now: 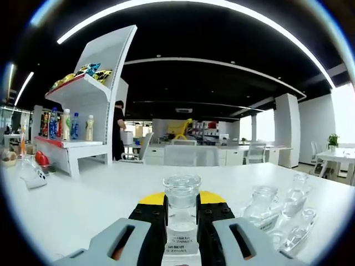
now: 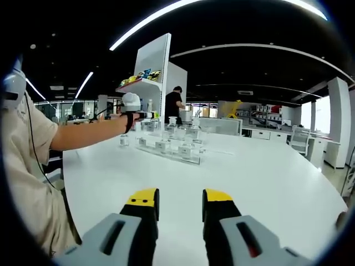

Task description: Identify the label on the chemical reagent bottle, grasp the chemical reagent bottle, and place it in the designated position on the reagent rack

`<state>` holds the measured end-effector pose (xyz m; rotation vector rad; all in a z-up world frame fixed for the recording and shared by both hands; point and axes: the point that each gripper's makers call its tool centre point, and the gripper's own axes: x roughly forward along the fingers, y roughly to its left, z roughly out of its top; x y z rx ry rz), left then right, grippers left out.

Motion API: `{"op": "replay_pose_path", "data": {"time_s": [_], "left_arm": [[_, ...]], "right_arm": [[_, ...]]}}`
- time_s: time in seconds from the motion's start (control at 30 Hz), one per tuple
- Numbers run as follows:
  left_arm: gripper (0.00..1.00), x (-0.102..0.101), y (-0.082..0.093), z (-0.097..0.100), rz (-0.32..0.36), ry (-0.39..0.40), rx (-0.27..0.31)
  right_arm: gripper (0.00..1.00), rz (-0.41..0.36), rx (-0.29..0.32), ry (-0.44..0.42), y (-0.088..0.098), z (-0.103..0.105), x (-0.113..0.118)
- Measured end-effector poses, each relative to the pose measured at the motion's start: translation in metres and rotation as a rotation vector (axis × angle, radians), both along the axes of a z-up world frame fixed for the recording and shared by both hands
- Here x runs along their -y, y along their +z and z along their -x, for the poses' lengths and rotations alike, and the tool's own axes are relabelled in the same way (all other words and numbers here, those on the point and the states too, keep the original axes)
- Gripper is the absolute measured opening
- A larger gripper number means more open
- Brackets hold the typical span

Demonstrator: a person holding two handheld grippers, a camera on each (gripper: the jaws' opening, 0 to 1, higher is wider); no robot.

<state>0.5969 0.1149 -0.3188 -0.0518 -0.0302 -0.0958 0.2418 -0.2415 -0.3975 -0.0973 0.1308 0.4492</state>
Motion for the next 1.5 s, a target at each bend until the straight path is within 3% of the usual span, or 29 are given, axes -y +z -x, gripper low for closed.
{"op": "replay_pose_path", "data": {"time_s": [1.23, 1.5], "left_arm": [[0.20, 0.003, -0.022, 0.000, -0.031, 0.003, -0.047], [0.20, 0.005, -0.021, 0.005, -0.055, 0.007, -0.030]], "right_arm": [[0.31, 0.000, 0.003, -0.007, 0.001, 0.002, 0.002], [0.31, -0.003, 0.003, -0.007, 0.001, 0.003, 0.003]]}}
